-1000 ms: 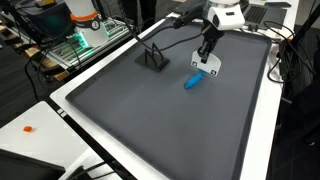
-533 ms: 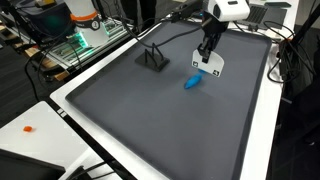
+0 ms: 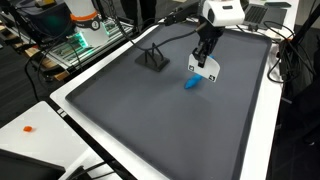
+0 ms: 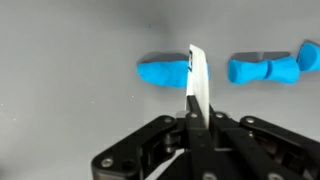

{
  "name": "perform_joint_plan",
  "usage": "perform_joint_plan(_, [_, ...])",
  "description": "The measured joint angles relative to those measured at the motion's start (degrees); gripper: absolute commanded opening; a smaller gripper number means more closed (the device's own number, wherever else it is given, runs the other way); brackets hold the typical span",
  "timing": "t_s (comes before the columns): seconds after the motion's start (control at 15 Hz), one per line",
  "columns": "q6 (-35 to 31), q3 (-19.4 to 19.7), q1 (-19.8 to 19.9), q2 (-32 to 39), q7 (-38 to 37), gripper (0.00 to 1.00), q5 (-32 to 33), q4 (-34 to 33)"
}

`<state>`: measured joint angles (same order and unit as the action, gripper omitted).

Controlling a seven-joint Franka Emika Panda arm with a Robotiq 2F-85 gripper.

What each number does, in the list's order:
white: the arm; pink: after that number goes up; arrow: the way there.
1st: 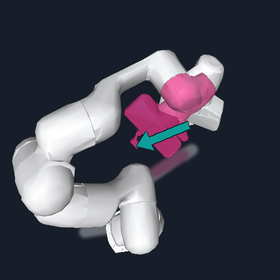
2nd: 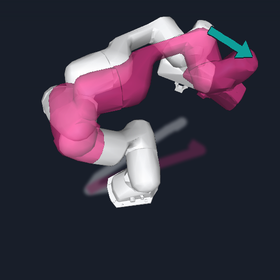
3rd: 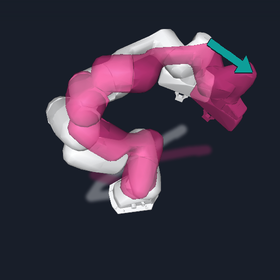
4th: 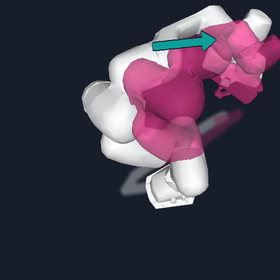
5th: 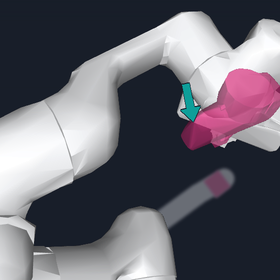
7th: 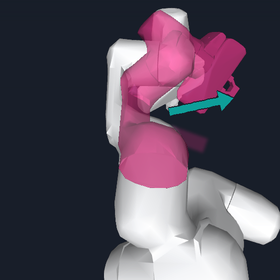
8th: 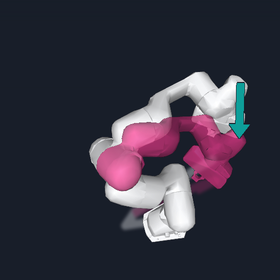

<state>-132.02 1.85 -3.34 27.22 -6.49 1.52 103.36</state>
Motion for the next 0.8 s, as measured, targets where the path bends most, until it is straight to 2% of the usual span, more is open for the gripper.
perform_joint_plan(0.8, [-0.08,0.03,0.35,1.57,0.00,0.01,0.00,1.01])
